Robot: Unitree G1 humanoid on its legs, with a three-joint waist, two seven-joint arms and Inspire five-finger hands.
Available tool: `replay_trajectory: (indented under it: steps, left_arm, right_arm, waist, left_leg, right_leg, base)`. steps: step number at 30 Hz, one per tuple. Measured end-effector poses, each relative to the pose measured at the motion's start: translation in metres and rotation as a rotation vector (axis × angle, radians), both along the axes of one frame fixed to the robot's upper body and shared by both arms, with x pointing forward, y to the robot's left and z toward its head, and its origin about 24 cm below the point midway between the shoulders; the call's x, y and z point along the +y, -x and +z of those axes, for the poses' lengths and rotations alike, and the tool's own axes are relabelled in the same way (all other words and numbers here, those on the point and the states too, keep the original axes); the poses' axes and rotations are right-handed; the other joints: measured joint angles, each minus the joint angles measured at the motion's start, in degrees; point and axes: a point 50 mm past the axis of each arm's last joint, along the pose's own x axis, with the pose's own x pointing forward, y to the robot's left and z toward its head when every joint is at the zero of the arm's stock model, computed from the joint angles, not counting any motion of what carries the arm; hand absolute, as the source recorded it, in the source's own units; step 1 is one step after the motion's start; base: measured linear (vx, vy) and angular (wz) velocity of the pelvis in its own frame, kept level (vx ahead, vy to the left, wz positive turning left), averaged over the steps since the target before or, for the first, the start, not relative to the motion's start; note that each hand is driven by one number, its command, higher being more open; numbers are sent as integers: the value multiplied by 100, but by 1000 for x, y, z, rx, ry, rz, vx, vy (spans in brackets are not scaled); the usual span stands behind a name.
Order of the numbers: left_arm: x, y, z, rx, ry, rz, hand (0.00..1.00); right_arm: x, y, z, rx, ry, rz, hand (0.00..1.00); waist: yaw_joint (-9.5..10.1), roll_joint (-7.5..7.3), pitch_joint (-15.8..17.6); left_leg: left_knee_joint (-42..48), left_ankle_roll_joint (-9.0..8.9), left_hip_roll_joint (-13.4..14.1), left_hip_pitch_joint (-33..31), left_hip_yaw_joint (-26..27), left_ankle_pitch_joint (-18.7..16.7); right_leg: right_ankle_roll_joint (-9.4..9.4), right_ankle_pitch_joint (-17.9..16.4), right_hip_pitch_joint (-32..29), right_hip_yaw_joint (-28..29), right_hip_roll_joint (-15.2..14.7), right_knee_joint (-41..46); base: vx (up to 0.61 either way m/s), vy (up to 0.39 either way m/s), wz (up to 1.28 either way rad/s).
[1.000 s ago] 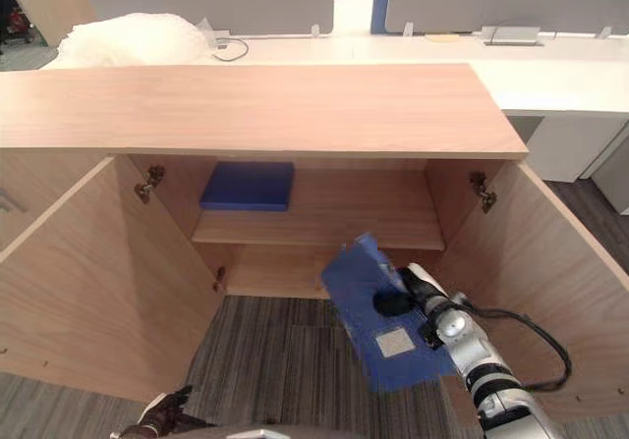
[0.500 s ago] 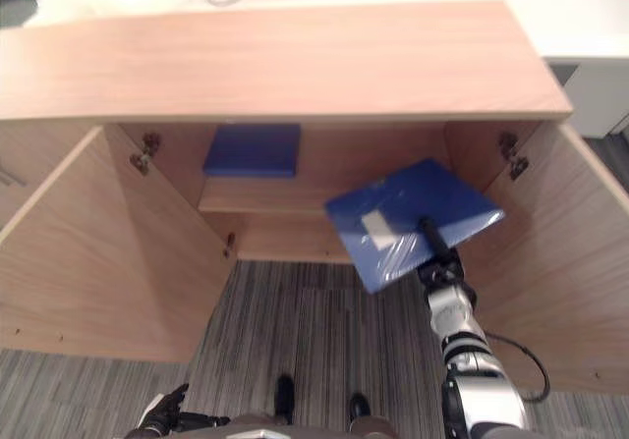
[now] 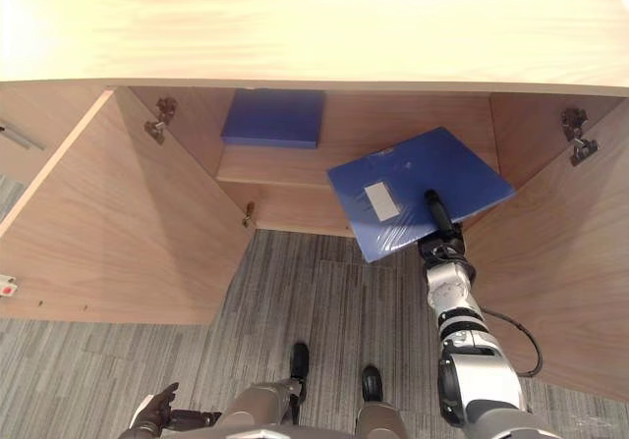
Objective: Walk over to the cabinet, pick up the folder, carry it to the office cabinet, place the folder inside the office cabinet, then close the office cabinet door
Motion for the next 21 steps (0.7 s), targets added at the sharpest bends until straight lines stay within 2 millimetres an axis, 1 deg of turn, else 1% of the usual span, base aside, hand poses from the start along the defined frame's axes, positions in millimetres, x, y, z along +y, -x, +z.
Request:
replay_trajectory:
  steps: [1,4,7,9,11,12,13,14,15,16,17,18,19,20,21]
  left_arm:
    - [0,0,0,0,0,0,100]
    - [0,0,0,3,-1,-1,100]
    - [0,0,0,7,-4,-8,100]
    - [1,0,0,13,-10,-13,100]
    - [1,0,0,15,-11,-12,100]
    - [2,0,0,20,-12,-7,100]
    - [3,-3,0,19,-14,3,100]
    - [4,-6,1,14,-15,6,100]
    - [6,-10,2,9,-20,7,100]
    - [9,-17,3,4,-28,-3,100]
    - [9,-23,5,-10,-30,-8,100]
    - [8,-25,5,-15,-28,-10,100]
    - [6,-27,5,-21,-26,-17,100]
    - [-1,-27,3,-20,-8,-19,100]
    - [-5,-27,1,-19,3,-18,100]
  right_arm:
    - [1,2,-2,1,-3,3,0]
    - [13,17,-20,36,-5,38,0]
    - [19,31,-36,90,20,70,0]
    - [22,46,-51,155,39,100,0]
    - [22,50,-56,182,56,120,0]
    - [23,53,-59,199,65,133,0]
    - [24,58,-64,217,60,140,0]
    - [24,60,-65,222,58,140,0]
    - [25,62,-67,228,54,142,0]
    - [24,65,-69,234,53,143,0]
    - [25,65,-70,236,51,144,0]
    - [25,66,-70,237,51,145,0]
    - [25,65,-70,236,52,147,0]
    - [24,64,-68,228,60,148,0]
    - [24,63,-66,218,66,152,0]
  waist:
    - [-1,-1,0]
    - [-27,-7,-1]
    - [-56,-16,-5]
    - [-87,-17,-5]
    - [-130,-29,3]
    - [-170,-39,11]
    - [-242,-49,27]
    - [-262,-54,43]
    - [-326,-99,75]
    - [-347,-207,102]
    - [-384,-337,136]
    - [-400,-414,134]
    - [-425,-570,109]
    - [-462,-596,101]
    - [-471,-568,87]
  left_leg:
    - [-19,0,2,25,12,0]
    - [-164,1,20,224,83,1]
    - [-247,3,34,331,223,2]
    - [-294,6,101,479,394,3]
    - [-320,18,137,583,481,-5]
    - [-318,66,166,655,523,-36]
    - [-303,148,231,779,544,-87]
    - [-301,202,258,826,539,-113]
    - [-311,216,261,913,518,-118]
    - [-316,195,227,996,514,-152]
    - [-343,195,155,1090,495,-156]
    - [-363,192,100,1138,489,-158]
    - [-364,160,-25,1207,464,-178]
    - [-366,86,-50,1291,401,-215]
    - [-367,45,-10,1301,381,-225]
  right_leg:
    - [2,2,8,13,2,0]
    - [16,31,95,101,21,0]
    - [38,70,75,222,39,63]
    - [39,70,-109,362,141,499]
    - [51,77,-148,402,187,678]
    - [61,84,-157,401,220,814]
    - [83,58,-375,381,319,1403]
    - [134,-6,-578,325,359,1762]
    - [89,-290,-637,220,369,1781]
    - [72,-316,-736,129,322,1556]
    - [118,-203,-853,-76,237,1320]
    - [161,-127,-903,-167,172,1171]
    - [125,115,-923,-336,-1,862]
    - [14,399,-833,-532,-95,838]
    - [-8,412,-812,-616,-82,824]
  base:
    - [51,16,-13]
    - [51,21,-12]
    - [48,40,-27]
    - [25,48,-45]
    - [2,36,-32]
    - [-18,37,-29]
    - [-33,29,-25]
    - [-68,18,-12]
    - [-97,1,3]
    - [-138,-30,14]
    - [-118,-50,15]
    - [-83,-83,21]
    - [2,-107,28]
    - [49,-110,26]
    - [160,-145,21]
